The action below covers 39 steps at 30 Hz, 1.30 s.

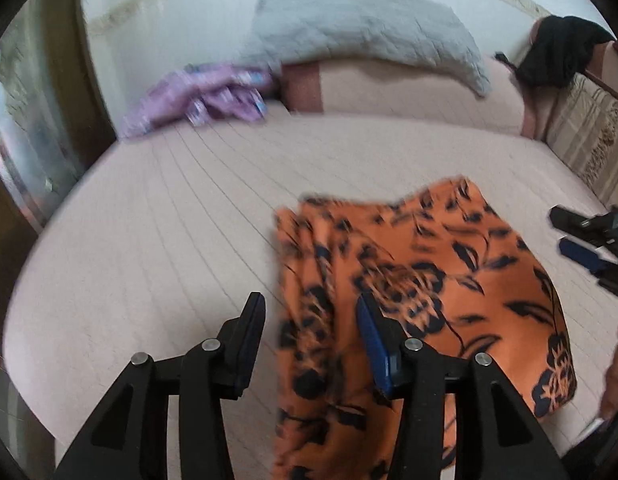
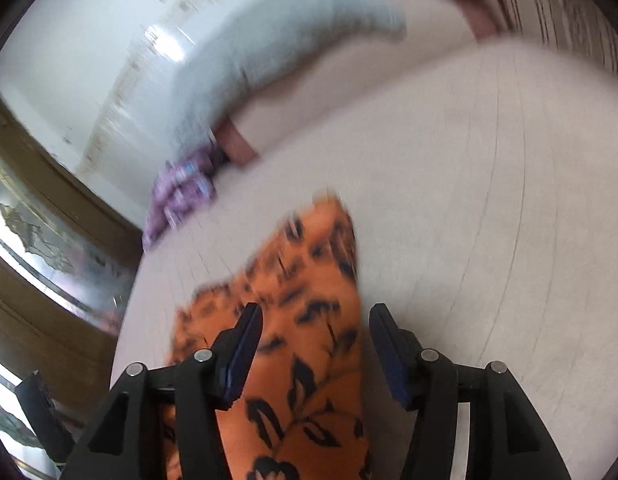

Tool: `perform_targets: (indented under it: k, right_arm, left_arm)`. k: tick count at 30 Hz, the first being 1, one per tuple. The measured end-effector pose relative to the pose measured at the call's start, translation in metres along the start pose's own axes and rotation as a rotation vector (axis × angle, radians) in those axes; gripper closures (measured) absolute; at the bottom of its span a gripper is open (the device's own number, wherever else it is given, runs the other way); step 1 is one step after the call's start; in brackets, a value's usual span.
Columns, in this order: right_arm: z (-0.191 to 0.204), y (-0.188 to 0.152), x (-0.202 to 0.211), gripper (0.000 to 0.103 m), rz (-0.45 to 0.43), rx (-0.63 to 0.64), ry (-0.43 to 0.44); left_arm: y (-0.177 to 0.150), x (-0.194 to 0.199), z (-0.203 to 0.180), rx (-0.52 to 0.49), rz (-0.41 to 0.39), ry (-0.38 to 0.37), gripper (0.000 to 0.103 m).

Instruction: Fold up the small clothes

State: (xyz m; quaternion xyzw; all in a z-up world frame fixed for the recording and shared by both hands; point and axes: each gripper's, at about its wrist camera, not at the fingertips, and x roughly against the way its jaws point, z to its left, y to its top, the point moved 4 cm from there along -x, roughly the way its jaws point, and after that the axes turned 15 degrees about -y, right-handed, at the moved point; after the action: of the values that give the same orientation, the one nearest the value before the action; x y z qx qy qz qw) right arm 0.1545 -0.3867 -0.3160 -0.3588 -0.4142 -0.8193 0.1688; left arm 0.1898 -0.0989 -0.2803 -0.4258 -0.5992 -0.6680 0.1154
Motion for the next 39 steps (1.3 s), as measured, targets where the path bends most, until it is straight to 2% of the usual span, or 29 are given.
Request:
perform_targets:
  k: [1,3,4,5,7,8,10,12,13,16,19,21,23,24,27,30,33,34,35,36,39]
  right_arm:
    - [0.005,0.006,0.002,0.043,-0.020,0.005,0.027]
    - [0.014,0.006,0.005,0.050,-0.024,0.023,0.087]
    - [0.019,0.003,0.001,0.060,-0.006,0.032,0.112]
    - [0.025,0.000,-0.006,0.063,0.023,0.040,0.129]
    - [0.034,-0.009,-0.028,0.063,0.104,0.051,0.109]
    - [0.033,-0.016,-0.044,0.064,0.155,0.043,0.081]
    - [0.026,-0.026,-0.064,0.070,0.215,0.021,0.043]
    - [0.027,-0.021,-0.057,0.070,0.194,0.012,0.053]
    - [0.028,-0.019,-0.050,0.068,0.186,0.010,0.069]
    - [0.032,-0.021,-0.026,0.068,0.154,0.032,0.093]
    - [0.035,-0.035,0.011,0.068,0.108,0.082,0.112]
    - [0.038,-0.044,0.029,0.068,0.079,0.124,0.117]
    - [0.040,-0.056,0.040,0.068,0.071,0.147,0.111]
    - [0.038,-0.067,0.039,0.068,0.096,0.155,0.098]
    - [0.030,-0.104,0.004,0.068,0.282,0.179,0.008]
    - [0.036,-0.098,0.025,0.067,0.248,0.176,0.025]
    - [0.038,-0.088,0.059,0.066,0.146,0.170,0.058]
    - [0.039,-0.085,0.072,0.059,0.107,0.170,0.060]
    - [0.039,-0.082,0.085,0.039,0.069,0.168,0.063]
    - [0.040,-0.078,0.097,0.031,0.034,0.161,0.061]
    - [0.045,-0.068,0.137,0.028,-0.097,0.161,0.060]
  left_arm:
    - [0.003,0.002,0.001,-0.014,-0.019,0.013,0.053]
    - [0.005,0.002,0.003,-0.027,-0.026,0.023,0.052]
    - [0.003,-0.002,0.003,-0.029,-0.012,0.021,0.052]
    - [0.001,-0.008,0.003,-0.035,0.008,0.026,0.052]
    - [-0.013,-0.035,0.002,-0.081,0.108,0.085,0.052]
    - [-0.017,-0.044,0.000,-0.096,0.130,0.091,0.052]
    - [-0.020,-0.047,-0.006,-0.146,0.111,0.114,0.052]
    - [-0.018,-0.043,-0.010,-0.190,0.107,0.128,0.052]
    - [-0.017,-0.039,-0.008,-0.178,0.097,0.112,0.052]
    - [-0.015,-0.022,-0.001,-0.109,0.077,0.073,0.052]
    - [-0.008,0.000,-0.002,-0.117,0.008,0.097,0.052]
    - [-0.006,0.015,-0.004,-0.113,-0.028,0.110,0.047]
    - [-0.010,0.019,-0.005,-0.103,-0.027,0.103,0.041]
    - [-0.015,0.015,-0.006,-0.109,-0.010,0.107,0.041]
    - [-0.042,-0.019,-0.005,-0.133,0.165,0.131,0.041]
    - [-0.036,0.002,-0.004,-0.107,0.110,0.090,0.042]
    - [-0.011,0.046,-0.006,-0.074,0.002,0.054,0.039]
    - [-0.005,0.058,-0.008,-0.072,-0.028,0.056,0.036]
    - [0.001,0.071,-0.010,-0.071,-0.059,0.061,0.027]
    - [0.009,0.090,-0.013,-0.073,-0.105,0.079,0.018]
    - [0.024,0.128,-0.022,-0.094,-0.195,0.102,0.010]
